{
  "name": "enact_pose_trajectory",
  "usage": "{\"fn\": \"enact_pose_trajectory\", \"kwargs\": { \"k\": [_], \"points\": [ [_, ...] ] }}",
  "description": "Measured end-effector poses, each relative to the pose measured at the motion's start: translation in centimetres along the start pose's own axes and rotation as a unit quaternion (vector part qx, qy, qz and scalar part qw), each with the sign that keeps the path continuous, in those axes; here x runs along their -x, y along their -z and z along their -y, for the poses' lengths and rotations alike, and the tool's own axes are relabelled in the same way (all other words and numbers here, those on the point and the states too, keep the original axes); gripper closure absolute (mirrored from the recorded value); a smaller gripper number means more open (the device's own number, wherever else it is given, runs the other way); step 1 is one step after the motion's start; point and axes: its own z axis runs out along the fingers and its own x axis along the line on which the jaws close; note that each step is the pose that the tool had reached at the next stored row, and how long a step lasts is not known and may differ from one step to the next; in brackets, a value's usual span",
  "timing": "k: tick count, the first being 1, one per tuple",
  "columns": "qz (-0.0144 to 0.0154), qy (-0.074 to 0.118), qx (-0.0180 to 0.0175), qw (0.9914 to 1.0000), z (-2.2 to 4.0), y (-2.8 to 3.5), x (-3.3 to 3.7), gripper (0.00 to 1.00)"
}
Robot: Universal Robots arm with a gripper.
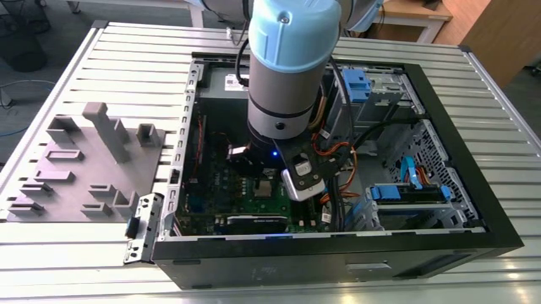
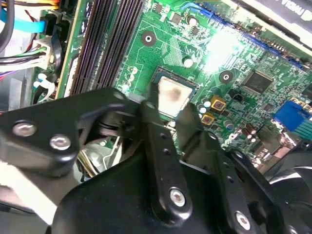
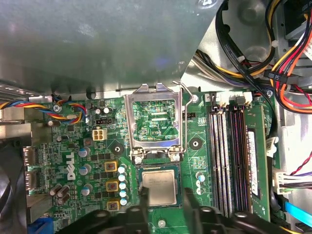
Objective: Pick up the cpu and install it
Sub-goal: 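Place the cpu into insertion slot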
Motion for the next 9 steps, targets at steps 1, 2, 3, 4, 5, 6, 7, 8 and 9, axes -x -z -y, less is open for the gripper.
{"fn": "enact_pose_trajectory", "kwargs": {
  "k": [1, 2, 3, 4, 5, 6, 7, 8, 9],
  "points": [
    [0.0000, 0.000, 0.0000, 1.00000, 0.00, 0.01, 0.00, 0.60],
    [0.0000, 0.000, 0.0000, 1.00000, 0.00, 0.01, 0.00, 0.65],
    [0.0000, 0.000, 0.0000, 1.00000, 0.00, 0.01, 0.00, 0.71],
    [0.0000, 0.000, 0.0000, 1.00000, 0.00, 0.02, 0.00, 0.77],
    [0.0000, 0.000, 0.0000, 1.00000, 0.00, 0.02, 0.00, 0.77],
    [0.0000, 0.000, 0.0000, 1.00000, 0.00, 0.02, 0.00, 0.83],
    [0.0000, 0.000, 0.0000, 1.00000, 0.00, 0.03, 0.00, 0.83],
    [0.0000, 0.000, 0.0000, 1.00000, 0.00, 0.03, 0.00, 0.89],
    [0.0000, 0.000, 0.0000, 1.00000, 0.00, 0.03, 0.00, 0.89]
  ]
}}
